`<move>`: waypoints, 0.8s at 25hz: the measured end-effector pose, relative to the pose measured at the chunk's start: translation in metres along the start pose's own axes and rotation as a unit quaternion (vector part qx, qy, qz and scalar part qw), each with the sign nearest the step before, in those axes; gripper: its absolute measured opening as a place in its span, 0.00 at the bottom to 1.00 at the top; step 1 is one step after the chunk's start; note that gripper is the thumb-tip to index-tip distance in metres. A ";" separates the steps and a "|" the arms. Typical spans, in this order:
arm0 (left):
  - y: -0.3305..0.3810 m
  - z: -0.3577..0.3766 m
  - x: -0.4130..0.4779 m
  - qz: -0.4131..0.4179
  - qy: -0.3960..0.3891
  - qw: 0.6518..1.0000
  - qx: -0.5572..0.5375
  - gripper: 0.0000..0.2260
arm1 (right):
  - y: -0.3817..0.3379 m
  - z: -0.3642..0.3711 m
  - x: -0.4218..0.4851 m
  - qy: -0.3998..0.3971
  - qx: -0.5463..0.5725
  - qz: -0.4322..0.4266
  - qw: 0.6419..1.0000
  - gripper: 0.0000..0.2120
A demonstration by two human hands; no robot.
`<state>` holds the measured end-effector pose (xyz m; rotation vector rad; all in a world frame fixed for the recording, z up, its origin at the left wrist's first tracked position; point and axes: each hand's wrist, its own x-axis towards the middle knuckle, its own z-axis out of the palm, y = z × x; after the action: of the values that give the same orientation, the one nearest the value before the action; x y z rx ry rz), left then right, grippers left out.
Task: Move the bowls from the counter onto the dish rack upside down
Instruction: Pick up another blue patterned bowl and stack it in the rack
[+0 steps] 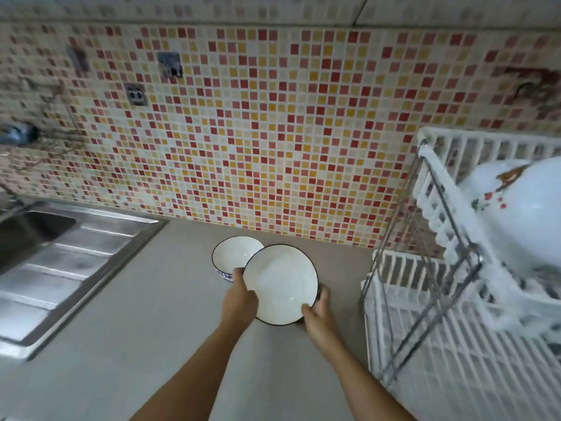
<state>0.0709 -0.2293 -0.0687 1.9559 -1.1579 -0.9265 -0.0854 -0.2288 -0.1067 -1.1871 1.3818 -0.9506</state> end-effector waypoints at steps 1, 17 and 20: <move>0.003 -0.013 -0.020 0.015 0.005 0.999 -0.050 0.23 | -0.014 -0.001 -0.020 -0.007 0.012 -0.020 1.000 0.16; 0.120 -0.127 -0.234 0.242 0.000 0.849 -0.469 0.19 | -0.204 -0.061 -0.238 -0.092 0.082 -0.269 0.955 0.23; 0.158 -0.121 -0.265 0.323 -0.040 0.835 -0.445 0.13 | -0.228 -0.105 -0.263 -0.087 0.037 -0.327 0.940 0.42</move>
<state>0.0107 -0.0262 0.1865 0.7073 -1.0383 -0.9207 -0.1592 -0.0220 0.1837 -1.6714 0.7996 -1.2988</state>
